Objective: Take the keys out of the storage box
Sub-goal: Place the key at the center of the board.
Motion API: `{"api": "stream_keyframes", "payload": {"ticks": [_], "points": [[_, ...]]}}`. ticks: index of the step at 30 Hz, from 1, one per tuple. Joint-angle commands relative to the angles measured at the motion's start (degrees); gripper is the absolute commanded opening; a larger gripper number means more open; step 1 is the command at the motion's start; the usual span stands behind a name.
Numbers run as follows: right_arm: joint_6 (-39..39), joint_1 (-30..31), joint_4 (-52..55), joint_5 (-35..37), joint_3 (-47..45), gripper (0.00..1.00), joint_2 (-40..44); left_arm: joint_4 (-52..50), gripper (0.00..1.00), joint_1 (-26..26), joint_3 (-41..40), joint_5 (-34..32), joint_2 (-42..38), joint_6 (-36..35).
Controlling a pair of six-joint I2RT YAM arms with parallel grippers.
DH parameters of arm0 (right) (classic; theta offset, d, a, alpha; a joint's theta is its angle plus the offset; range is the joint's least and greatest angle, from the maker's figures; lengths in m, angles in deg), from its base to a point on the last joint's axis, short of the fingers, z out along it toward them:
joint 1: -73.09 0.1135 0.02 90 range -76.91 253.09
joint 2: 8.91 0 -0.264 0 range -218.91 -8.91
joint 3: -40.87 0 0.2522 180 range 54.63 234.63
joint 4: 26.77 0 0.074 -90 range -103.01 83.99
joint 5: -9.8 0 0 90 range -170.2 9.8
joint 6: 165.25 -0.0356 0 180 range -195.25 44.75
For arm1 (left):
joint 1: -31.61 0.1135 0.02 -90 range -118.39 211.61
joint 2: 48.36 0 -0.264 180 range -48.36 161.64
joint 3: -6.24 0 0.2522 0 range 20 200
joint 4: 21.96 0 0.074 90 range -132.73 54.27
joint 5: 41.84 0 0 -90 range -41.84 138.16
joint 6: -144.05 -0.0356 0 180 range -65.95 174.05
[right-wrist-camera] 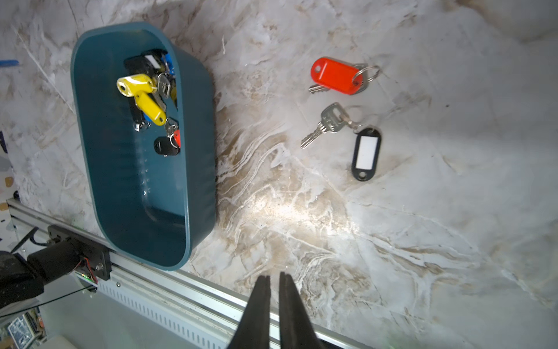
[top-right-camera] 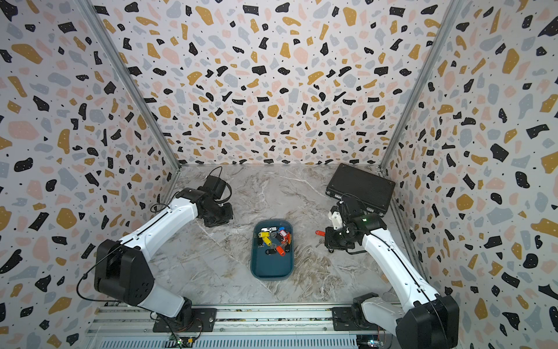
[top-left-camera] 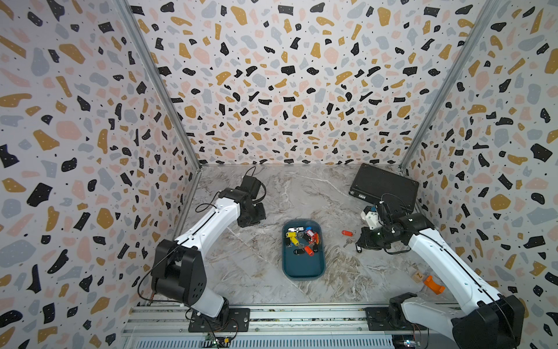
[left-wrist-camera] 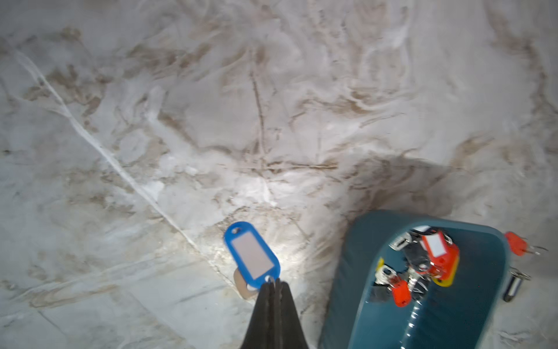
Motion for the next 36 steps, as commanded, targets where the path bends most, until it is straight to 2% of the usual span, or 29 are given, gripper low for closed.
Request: {"api": "stream_keyframes", "payload": {"ticks": [1, 10, 14, 15, 17, 19, 25, 31, 36], "points": [[-1.6, 4.1, 2.0, 1.4, 2.8, 0.16, 0.0, 3.7, 0.00, 2.3, -1.1, 4.9, 3.7, -3.6], [-5.7, 16.5, 1.6, 5.1, 8.6, 0.22, -5.3, 8.6, 0.00, 3.3, 0.3, 7.7, 12.5, -3.5], [-7.0, 20.5, 0.1, 6.1, 10.1, 0.25, -8.2, 10.0, 0.41, 3.3, -1.2, 8.2, 11.4, -3.1], [-7.2, 21.1, -0.6, 5.9, 10.0, 0.25, -9.0, 10.1, 0.49, 3.3, -1.6, 8.1, 10.7, -3.0], [-7.7, 22.3, -1.5, 5.7, 10.3, 0.27, -10.9, 10.1, 0.59, 3.3, -2.7, 7.7, 8.5, -2.9], [-8.0, 23.8, -2.5, 5.5, 10.9, 0.29, -12.9, 10.2, 0.64, 3.3, -3.9, 7.2, 6.0, -2.9], [-8.5, 26.8, -6.0, 5.0, 14.2, 0.41, -20.0, 10.1, 0.67, 3.4, -9.2, 5.4, -5.4, -2.1], [-7.4, 28.3, -10.4, 3.4, 18.1, 0.40, -27.2, 8.1, 0.68, 3.4, -13.8, 2.3, -17.2, -3.0], [-6.4, 28.8, -17.9, 1.8, 17.5, 0.40, -31.5, 8.1, 0.72, 4.3, -17.7, 1.7, -24.6, -3.0]]}}
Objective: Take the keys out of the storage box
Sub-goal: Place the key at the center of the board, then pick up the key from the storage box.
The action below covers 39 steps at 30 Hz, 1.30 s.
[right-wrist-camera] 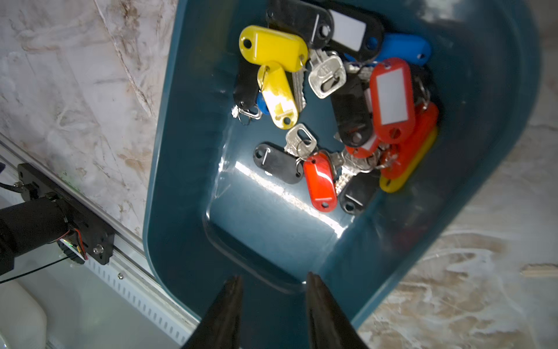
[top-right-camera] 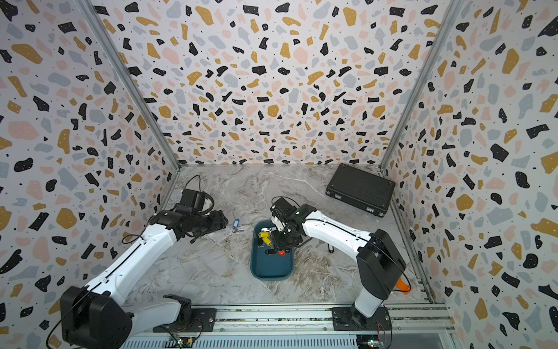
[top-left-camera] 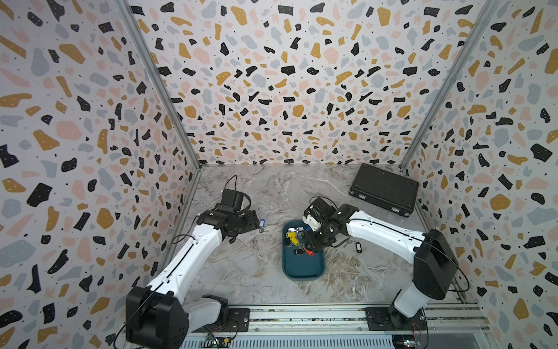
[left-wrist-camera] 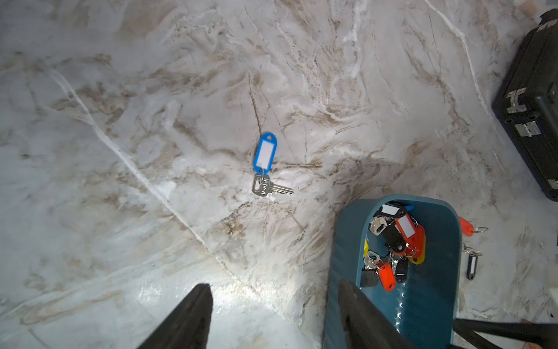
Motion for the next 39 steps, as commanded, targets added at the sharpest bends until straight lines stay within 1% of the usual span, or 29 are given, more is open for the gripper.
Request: {"api": "stream_keyframes", "payload": {"ticks": [1, 5, 13, 16, 26, 31, 39], "points": [[1.2, 0.8, -5.9, -1.4, 0.7, 0.41, -1.4, -0.5, 0.73, 1.0, -2.9, -1.4, -3.3, -0.3], [2.2, 2.3, -9.1, -1.3, 1.3, 0.43, -4.5, -0.2, 0.75, 1.6, -4.7, -0.4, -4.6, -0.1], [3.2, 3.8, -10.1, 0.3, 2.5, 0.43, -9.8, -0.5, 0.83, 1.9, -4.4, -0.2, -4.5, 0.2], [3.6, 4.3, -10.0, 1.0, 3.4, 0.43, -10.8, -0.4, 0.85, 1.9, -4.5, -0.4, -5.0, 0.3], [3.8, 4.7, -10.3, 4.3, 6.4, 0.42, -13.3, -0.2, 0.85, 2.0, -4.6, -0.2, -5.1, 0.3], [3.6, 4.7, -11.3, 4.0, 7.8, 0.39, -15.3, -0.1, 0.85, 2.0, -4.6, -0.1, -5.1, 0.3], [3.8, 4.6, -11.4, 4.4, 9.0, 0.37, -17.0, -0.1, 0.85, 2.1, -4.7, 0.2, -5.0, 0.3]]}}
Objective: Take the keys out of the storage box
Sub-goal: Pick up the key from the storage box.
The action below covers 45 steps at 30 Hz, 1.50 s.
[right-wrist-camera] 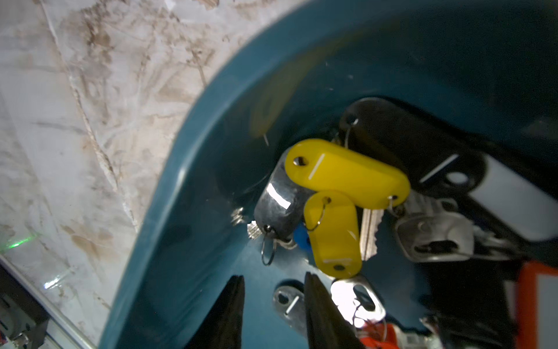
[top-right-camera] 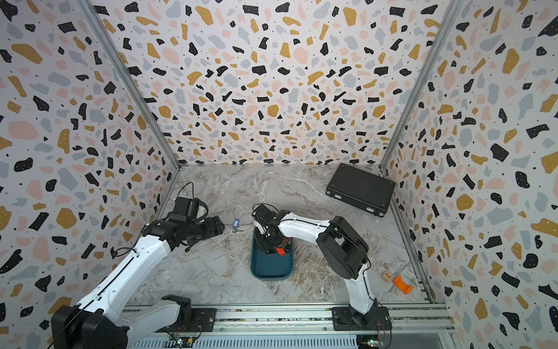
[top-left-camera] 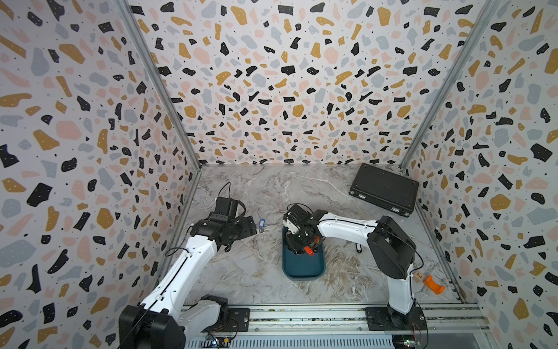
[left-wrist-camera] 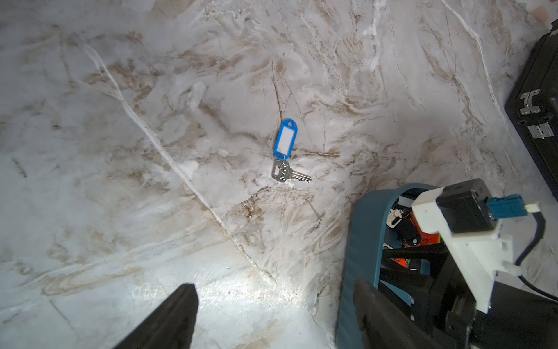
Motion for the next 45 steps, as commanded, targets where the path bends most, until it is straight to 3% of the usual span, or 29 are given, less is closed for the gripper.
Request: {"api": "stream_keyframes", "payload": {"ticks": [1, 10, 22, 24, 29, 38, 45], "points": [[0.5, 0.3, 0.5, 1.0, 2.5, 0.37, 0.3, 0.5, 0.85, 0.3, -0.4, 0.2, -0.8, 0.2], [0.7, 0.3, 0.9, 1.4, 4.4, 0.29, -1.1, 0.7, 0.85, 0.3, -0.5, 0.5, -0.8, 0.1], [0.9, 0.3, 2.1, 1.1, 5.6, 0.26, -3.2, 0.8, 0.85, 0.3, -0.5, 1.1, -0.6, 0.1], [0.8, 0.3, 2.0, 1.0, 5.7, 0.22, -3.4, 0.9, 0.84, 0.3, -0.6, 1.2, -0.6, 0.2], [0.6, 0.3, 2.0, 0.9, 5.4, 0.01, -3.1, 1.0, 0.85, 0.3, -0.6, 1.4, -0.6, 0.2], [0.2, 0.3, 4.9, 2.2, 3.2, 0.00, 4.4, 1.0, 0.84, 0.3, -0.6, 1.6, -0.6, 0.1], [-0.9, -2.3, 7.0, 1.4, -1.3, 0.00, 15.0, 1.0, 0.84, 0.3, -0.7, 1.8, -0.6, 0.0]]}}
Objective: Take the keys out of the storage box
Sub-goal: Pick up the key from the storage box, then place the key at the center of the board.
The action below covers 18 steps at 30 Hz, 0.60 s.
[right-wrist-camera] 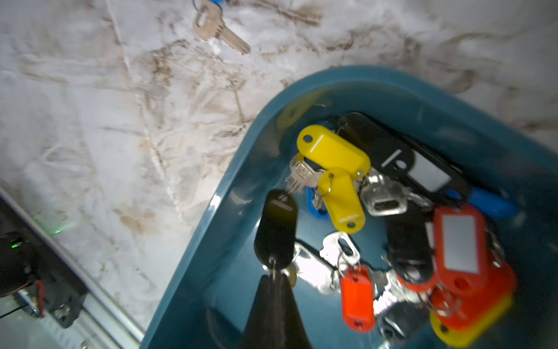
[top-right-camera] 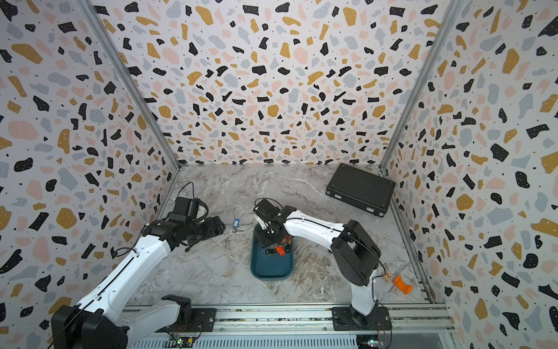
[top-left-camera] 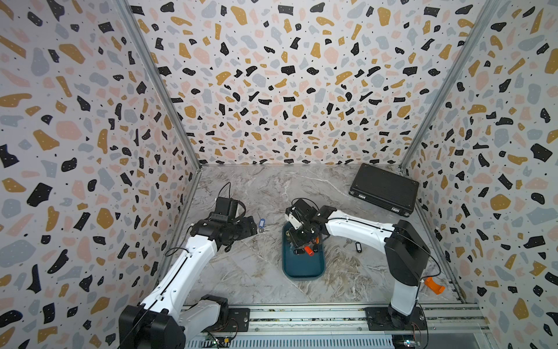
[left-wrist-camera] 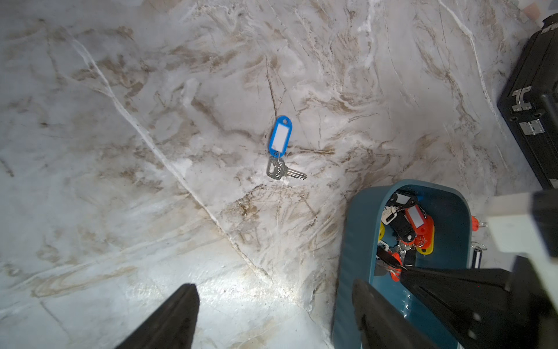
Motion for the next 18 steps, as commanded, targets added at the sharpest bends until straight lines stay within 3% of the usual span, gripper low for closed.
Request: {"api": "stream_keyframes", "payload": {"ticks": [1, 9, 18], "points": [[-0.9, -2.5, 3.4, -0.2, -1.5, 0.00, 7.0, 0.9, 0.84, 0.3, -0.6, 0.7, -0.5, 0.1], [3.0, -15.5, 9.2, -2.8, -0.2, 0.00, 15.6, 1.1, 0.84, 0.3, -0.6, 1.2, 0.0, -0.1], [6.9, -28.7, 10.0, 0.7, 0.7, 0.00, 5.7, 1.1, 0.84, 0.3, -0.6, 2.2, 0.9, -0.3]]}}
